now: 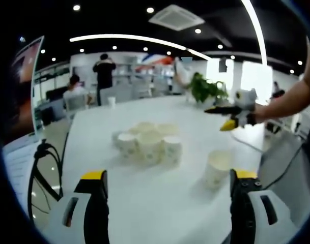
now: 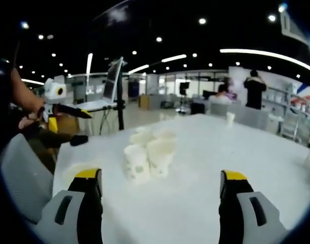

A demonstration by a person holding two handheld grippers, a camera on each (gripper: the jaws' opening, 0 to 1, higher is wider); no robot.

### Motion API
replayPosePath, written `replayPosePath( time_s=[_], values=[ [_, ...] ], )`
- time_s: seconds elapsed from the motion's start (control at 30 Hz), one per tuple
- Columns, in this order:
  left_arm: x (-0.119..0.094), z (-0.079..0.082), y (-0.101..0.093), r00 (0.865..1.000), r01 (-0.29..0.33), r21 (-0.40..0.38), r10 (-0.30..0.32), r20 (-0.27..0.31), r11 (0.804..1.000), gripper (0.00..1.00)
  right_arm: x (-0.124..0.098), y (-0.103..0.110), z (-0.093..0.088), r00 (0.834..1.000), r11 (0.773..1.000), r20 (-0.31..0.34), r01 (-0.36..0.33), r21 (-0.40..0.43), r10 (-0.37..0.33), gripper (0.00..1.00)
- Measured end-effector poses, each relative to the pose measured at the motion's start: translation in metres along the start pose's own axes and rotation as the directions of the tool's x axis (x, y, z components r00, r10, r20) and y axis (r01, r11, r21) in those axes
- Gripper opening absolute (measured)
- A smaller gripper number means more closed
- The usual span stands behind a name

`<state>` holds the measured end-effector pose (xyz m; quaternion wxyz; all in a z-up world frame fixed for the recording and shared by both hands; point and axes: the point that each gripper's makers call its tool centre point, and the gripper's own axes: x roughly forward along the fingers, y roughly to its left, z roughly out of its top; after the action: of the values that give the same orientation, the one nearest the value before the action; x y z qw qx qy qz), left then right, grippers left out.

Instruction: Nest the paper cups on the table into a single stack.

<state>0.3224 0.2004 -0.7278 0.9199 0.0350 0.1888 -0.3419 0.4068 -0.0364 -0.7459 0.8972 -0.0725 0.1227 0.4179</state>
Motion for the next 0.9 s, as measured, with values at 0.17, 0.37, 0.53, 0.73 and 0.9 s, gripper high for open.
replayPosePath(
  time_s=[0.17, 0.37, 0.53, 0.73, 0.9],
  values=[
    [0.000, 0.000, -0.002, 1.000, 0.001, -0.001, -0.001, -0.003, 1.000, 0.98, 0.008, 0.000, -0.004, 1.000, 1.000, -0.007, -0.005, 0.004, 0.005, 0.98],
    [0.000, -0.001, -0.003, 1.000, 0.003, 0.000, -0.003, -0.008, 1.000, 0.98, 0.019, -0.003, -0.004, 1.000, 1.000, 0.000, -0.010, 0.002, 0.010, 0.96],
    [-0.002, 0.000, -0.003, 1.000, 0.000, -0.001, 0.000, -0.009, 1.000, 0.98, 0.028, -0.006, -0.002, 1.000, 1.000, 0.002, -0.015, 0.004, 0.015, 0.94],
    [-0.003, -0.003, -0.002, 1.000, 0.001, 0.001, -0.001, -0.016, 1.000, 0.98, 0.038, -0.007, -0.002, 1.000, 1.000, 0.004, -0.016, -0.006, 0.016, 0.92],
    [-0.002, -0.002, -0.001, 1.000, 0.000, -0.004, 0.000, -0.016, 1.000, 0.98, 0.045, -0.008, -0.003, 1.000, 0.999, -0.004, -0.028, -0.020, 0.028, 0.89]
  ],
)
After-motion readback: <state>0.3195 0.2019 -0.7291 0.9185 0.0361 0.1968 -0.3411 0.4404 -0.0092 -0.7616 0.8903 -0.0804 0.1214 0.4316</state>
